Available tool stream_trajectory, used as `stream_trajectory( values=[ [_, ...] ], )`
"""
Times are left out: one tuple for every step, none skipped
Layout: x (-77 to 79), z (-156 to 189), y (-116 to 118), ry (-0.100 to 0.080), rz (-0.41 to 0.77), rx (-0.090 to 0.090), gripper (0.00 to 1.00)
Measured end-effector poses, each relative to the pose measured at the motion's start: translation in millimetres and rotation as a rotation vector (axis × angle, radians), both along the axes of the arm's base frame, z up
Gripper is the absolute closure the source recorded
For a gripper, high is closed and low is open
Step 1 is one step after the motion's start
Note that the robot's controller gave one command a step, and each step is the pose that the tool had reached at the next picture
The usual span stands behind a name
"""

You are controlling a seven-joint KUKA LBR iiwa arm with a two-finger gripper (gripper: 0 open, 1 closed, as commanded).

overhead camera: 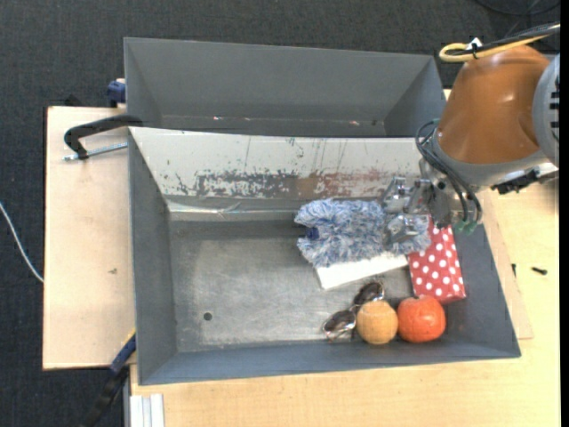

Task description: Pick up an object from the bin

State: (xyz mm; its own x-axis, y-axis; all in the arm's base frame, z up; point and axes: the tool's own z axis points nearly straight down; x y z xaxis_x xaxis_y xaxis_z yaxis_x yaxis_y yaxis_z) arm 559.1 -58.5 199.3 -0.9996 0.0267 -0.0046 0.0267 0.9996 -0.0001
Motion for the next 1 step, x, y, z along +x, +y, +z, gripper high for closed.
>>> stream_trajectory(
  values=[
    [-9.7, 28.4, 36.9, 0.004, 0.018, 0.0, 1.0]
  ],
)
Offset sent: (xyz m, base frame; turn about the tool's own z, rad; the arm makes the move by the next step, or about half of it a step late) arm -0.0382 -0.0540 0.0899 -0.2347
